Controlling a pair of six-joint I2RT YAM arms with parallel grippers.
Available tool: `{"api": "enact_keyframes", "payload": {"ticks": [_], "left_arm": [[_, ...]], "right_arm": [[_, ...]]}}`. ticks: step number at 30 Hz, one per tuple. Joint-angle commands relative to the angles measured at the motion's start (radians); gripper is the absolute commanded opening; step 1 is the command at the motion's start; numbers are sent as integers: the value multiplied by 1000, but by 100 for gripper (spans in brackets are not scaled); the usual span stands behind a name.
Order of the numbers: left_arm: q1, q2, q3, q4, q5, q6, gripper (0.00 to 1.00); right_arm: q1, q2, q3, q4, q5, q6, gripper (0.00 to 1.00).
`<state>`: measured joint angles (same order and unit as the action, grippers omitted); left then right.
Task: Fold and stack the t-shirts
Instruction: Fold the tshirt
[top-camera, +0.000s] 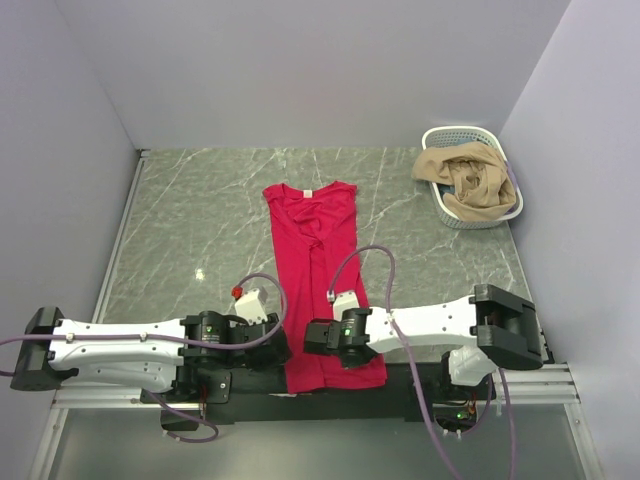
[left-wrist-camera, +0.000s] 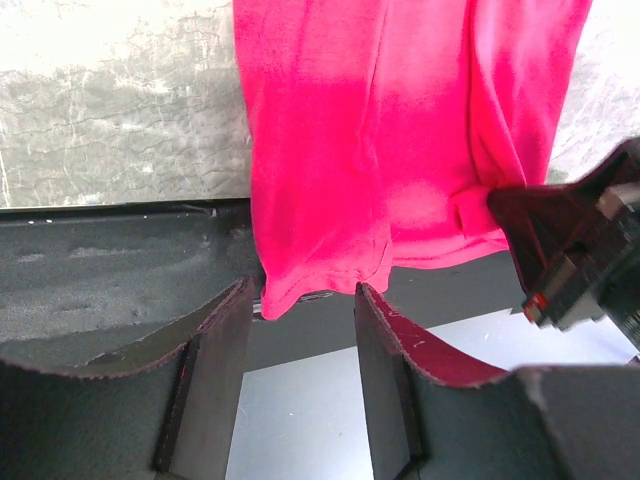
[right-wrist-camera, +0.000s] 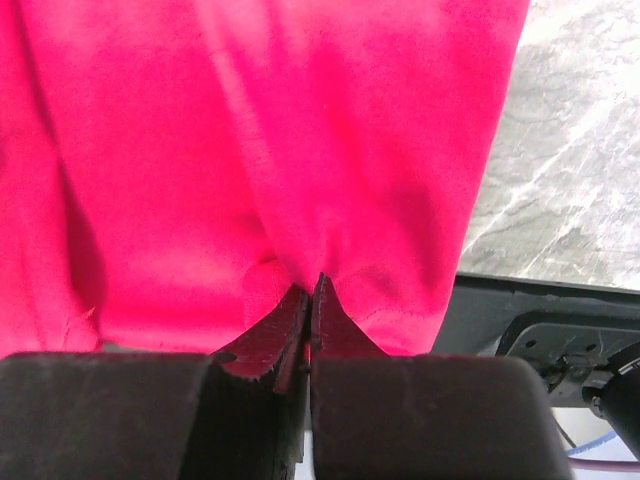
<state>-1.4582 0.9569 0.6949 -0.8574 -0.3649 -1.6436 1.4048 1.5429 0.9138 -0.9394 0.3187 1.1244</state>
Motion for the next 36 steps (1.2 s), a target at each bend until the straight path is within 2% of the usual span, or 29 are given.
{"api": "enact_keyframes", "payload": {"ticks": [1,5,6,9,17,20,24,28,29,33,35,36], "left_arm": [[1,-27,-3,11,-19,-4,51],[1,-24,0,9,-25,-4,52],[1,-23,2,15,-25,-1,52],[1,-9,8,18,-22,11,52],[1,6,12,18,-19,16,54],[1,2,11,17,-25,11,55],[1,0,18,0,-34,10,57],[1,-6,18,-9,-39,2,57],[2,-9,18,-9,-42,2,57],[4,-12,29,-23,-68,1,60],[7,-7,35,-14,-88,13,65],[18,5,40,-2,-106,22,66]], "right_arm": [[26,-89,26,-30,-7,-24,0],[36,-115,56,-61,-62,-69,0],[36,-116,54,-46,-79,-107,6],[45,-95,57,-61,-105,-132,8],[79,-87,120,-183,-55,-144,6],[80,-89,126,-184,-76,-176,13],[85,-86,100,-133,-142,-209,53],[89,-131,80,-79,-202,-218,56],[89,-141,85,-93,-182,-203,60],[62,-187,166,-310,81,-63,82],[14,-236,154,-322,130,-40,83],[-62,-259,104,-276,143,-46,84]]}}
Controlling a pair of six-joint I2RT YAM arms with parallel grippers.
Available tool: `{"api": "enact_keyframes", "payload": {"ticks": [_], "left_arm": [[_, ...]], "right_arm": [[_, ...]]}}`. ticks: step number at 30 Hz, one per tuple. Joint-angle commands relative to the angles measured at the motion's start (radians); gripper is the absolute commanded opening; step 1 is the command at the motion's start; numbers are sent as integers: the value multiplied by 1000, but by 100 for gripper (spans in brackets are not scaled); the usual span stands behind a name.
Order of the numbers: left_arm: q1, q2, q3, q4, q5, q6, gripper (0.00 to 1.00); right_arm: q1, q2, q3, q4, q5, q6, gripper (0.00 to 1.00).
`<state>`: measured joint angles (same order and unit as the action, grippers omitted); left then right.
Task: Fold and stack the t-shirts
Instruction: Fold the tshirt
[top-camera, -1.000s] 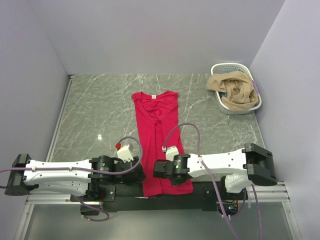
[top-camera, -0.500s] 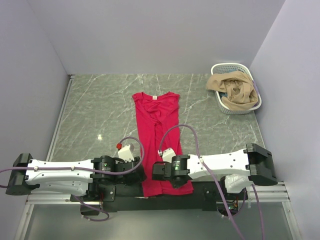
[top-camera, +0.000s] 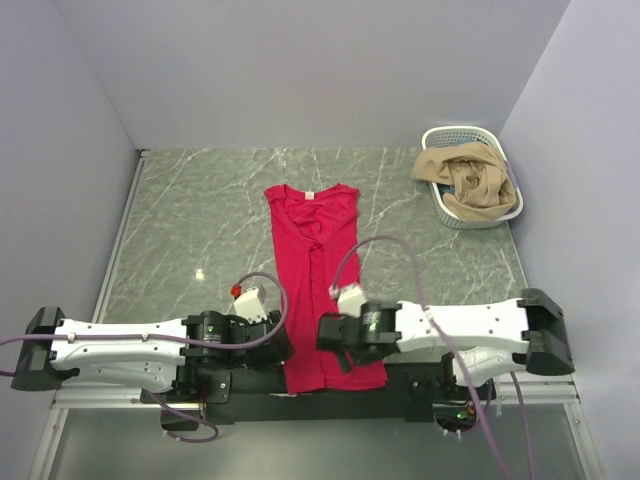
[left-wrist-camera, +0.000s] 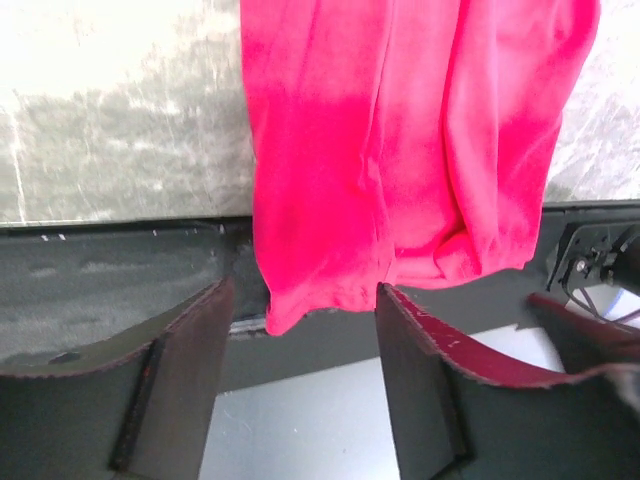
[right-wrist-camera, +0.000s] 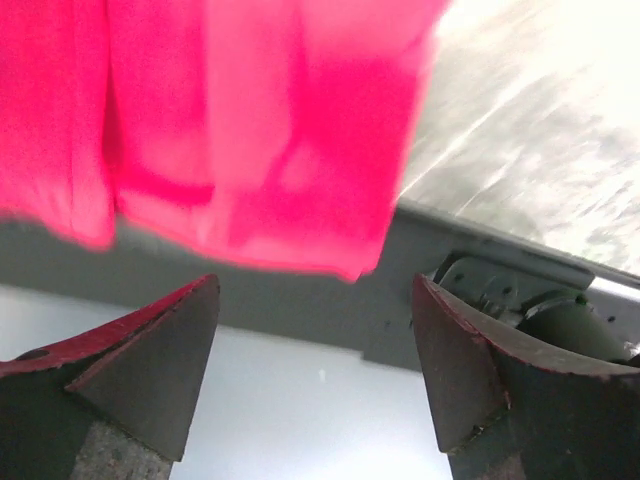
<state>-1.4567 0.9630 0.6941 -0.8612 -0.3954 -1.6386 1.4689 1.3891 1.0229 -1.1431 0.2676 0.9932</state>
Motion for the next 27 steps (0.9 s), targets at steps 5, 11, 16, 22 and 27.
{"api": "enact_keyframes", "payload": {"ticks": [5,11,16,22,27], "left_arm": [[91,69,87,45,-164,92,73],[360,92,73,329,-152,353,77],[538,210,149,605,-53,611,79],[699,523,365,764,131,758,79],[809,745,488,806,263,798,77]], "right_arm": [[-379,-265,-150,138,229,-59,78],[-600,-262,-173,526,79,-350,72],[-718,-64,-64,709,-69,-476,75],[-860,200,117,790,-205,-551,74],[-909,333,259,752,-206,-564,74]]}}
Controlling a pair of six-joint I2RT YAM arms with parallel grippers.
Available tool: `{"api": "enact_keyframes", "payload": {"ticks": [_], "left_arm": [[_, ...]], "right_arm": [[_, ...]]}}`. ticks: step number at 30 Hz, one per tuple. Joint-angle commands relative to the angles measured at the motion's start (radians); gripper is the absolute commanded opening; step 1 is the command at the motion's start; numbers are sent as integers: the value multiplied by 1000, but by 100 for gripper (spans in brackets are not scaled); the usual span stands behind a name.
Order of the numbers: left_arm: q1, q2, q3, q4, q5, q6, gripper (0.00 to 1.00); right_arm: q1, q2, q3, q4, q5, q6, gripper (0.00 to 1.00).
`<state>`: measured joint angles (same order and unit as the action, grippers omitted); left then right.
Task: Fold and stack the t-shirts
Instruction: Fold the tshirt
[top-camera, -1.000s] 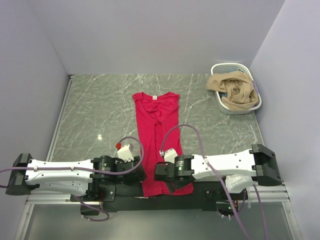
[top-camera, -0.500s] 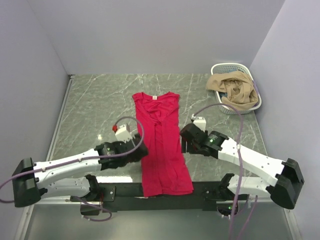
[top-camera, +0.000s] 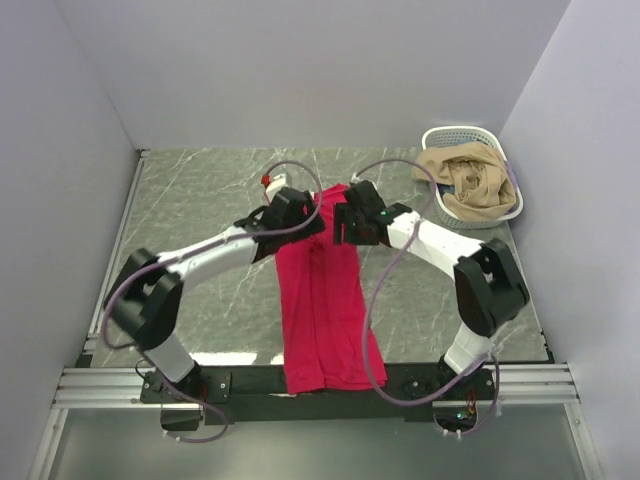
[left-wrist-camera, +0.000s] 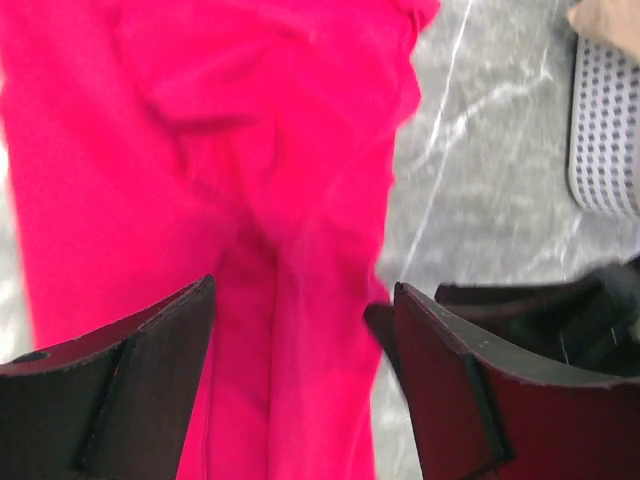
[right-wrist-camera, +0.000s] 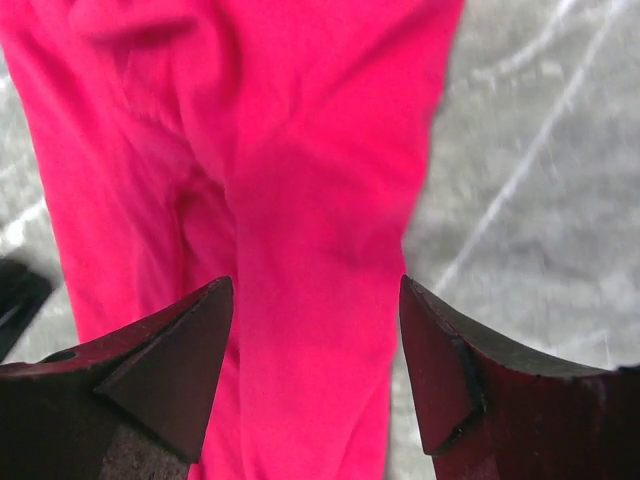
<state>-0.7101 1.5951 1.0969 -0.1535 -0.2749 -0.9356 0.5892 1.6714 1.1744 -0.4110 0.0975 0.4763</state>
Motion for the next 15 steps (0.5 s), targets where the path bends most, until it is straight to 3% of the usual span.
{"api": "enact_keyframes", "payload": {"ticks": [1,10,15], "left_arm": [[76,140,119,104,164,100,77],[175,390,276,186,420,112,74],[184,482,352,161,436,127,74]], "right_arm": [[-35,57,117,20,-29,-44,74],[-98,25,148,-28,77,-34,77],[-112,-12,148,-51,84,-47,77]]}}
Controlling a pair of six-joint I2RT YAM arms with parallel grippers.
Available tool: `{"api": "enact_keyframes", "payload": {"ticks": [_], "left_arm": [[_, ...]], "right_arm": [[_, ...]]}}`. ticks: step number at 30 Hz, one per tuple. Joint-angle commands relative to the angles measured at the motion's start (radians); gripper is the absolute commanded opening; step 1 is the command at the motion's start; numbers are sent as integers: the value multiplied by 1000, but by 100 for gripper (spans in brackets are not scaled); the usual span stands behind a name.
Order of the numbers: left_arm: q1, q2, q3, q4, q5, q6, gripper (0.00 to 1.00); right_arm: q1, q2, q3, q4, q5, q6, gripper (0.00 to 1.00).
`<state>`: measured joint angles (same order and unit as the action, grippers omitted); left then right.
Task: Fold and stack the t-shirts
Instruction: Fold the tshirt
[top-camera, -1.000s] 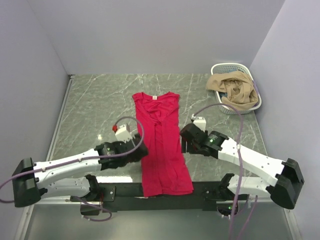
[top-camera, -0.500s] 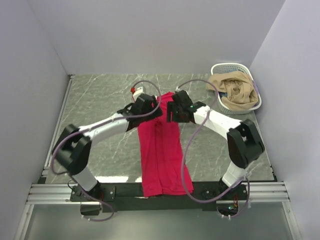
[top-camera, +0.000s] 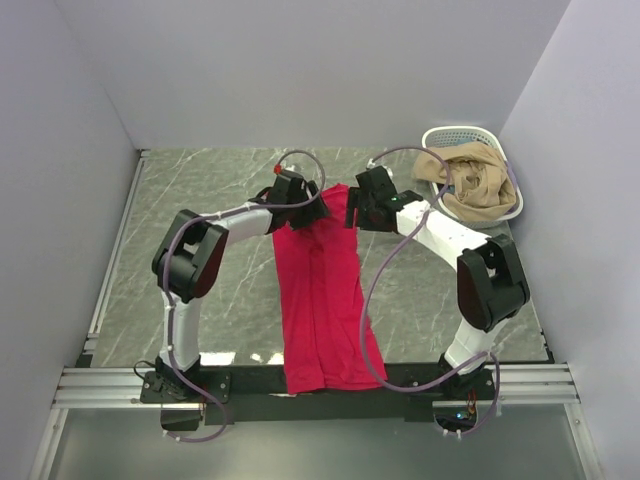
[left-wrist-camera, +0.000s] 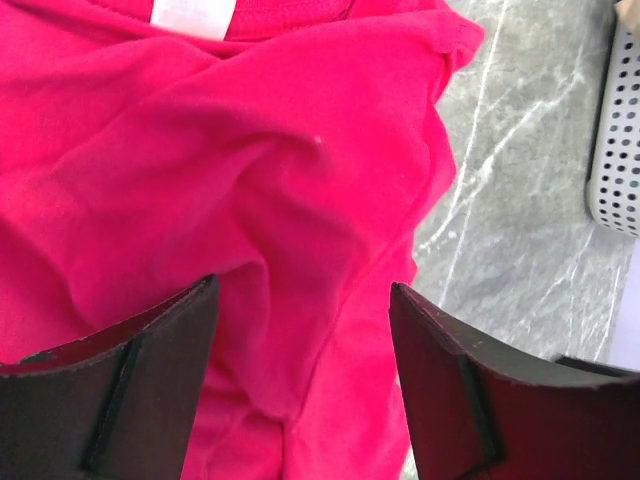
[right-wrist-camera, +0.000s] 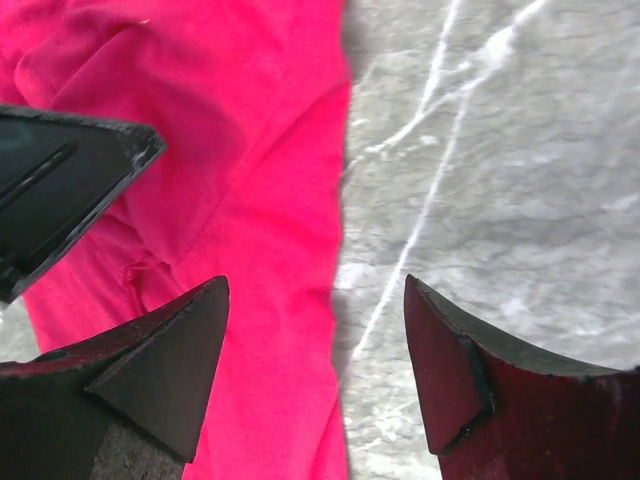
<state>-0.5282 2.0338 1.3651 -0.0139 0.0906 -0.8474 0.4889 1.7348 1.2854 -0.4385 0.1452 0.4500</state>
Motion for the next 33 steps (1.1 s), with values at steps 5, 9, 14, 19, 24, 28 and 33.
{"api": "enact_keyframes", "payload": {"ticks": [5,9,14,19,24,28,33], "left_arm": [[17,137,198,-124,14,73,74],[30,250,368,-248,-49,119,74],[59,399,581,-421,-83,154,73],[99,479,732,-454,-39,171,74],[131,588,939,-492,67,232,73],[129,487,801,-340,124,260,74],[109,205,493,-123,156,278,79]], "right_arm": [[-15,-101,45,-46,42,-31,79],[-16,-106,61,-68,42,-36,79],[-16,-110,54,-71,48,-34,79],[-18,-95,63,-77,56,-39,79],[-19,-61,77,-81,34,-40,79],[-19,-72,37,-92,34,-54,79],[-61,-171,-78,-68,-36,-94,80]]}}
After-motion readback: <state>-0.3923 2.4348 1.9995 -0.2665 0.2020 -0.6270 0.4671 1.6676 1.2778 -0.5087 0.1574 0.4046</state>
